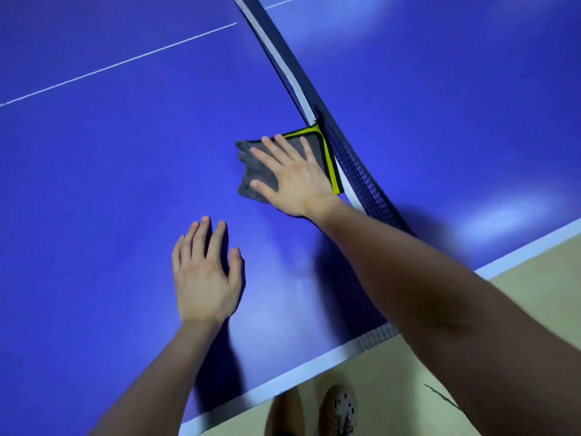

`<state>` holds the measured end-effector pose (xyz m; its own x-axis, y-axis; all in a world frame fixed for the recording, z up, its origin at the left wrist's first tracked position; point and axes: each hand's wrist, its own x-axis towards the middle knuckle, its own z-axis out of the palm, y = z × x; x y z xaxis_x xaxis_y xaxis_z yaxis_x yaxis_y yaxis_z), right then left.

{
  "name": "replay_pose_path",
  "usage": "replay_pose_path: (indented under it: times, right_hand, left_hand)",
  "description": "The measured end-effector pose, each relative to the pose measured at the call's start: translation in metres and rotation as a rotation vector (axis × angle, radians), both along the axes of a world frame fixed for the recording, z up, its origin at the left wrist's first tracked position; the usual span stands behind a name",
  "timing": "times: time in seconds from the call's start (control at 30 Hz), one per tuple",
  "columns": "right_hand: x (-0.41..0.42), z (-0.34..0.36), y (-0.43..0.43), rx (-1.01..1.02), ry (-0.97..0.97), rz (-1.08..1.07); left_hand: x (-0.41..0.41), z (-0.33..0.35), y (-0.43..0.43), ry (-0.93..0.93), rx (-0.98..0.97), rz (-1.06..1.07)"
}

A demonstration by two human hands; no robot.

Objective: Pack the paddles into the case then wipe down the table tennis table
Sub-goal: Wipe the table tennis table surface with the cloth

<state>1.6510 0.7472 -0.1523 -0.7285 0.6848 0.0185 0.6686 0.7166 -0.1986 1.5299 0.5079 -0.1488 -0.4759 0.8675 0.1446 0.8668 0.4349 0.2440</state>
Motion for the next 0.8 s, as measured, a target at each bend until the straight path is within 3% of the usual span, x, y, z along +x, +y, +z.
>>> replay_pose_path:
  times: [0.13, 0.3, 0.4, 0.5, 0.67, 0.8]
  right_hand:
    - [0.002, 0.004, -0.013, -0.011, 0.010, -0.018]
    - [0.104, 0.005, -0.153, -0.016, 0.141, 0.022]
    - [0.156, 0.007, -0.200, -0.044, 0.103, 0.061]
    - [0.141, 0.000, -0.159, 0.001, 0.083, 0.101]
    - [0.046, -0.005, -0.056, 0.033, 0.046, -0.065]
    - [0.040, -0.002, -0.065, 0.009, 0.022, -0.134]
  left_hand:
    - [-0.002, -0.002, 0.000, 0.027, 0.029, -0.003]
    - [-0.001, 0.003, 0.001, 0.008, -0.015, 0.003]
    - [-0.001, 0.002, 0.002, 0.011, -0.017, 0.000]
    - [-0.002, -0.001, 0.001, 0.021, -0.004, -0.002]
    - [-0.004, -0.006, -0.001, 0.031, 0.032, -0.002]
    - [-0.005, -0.006, -0.001, 0.027, 0.027, -0.007]
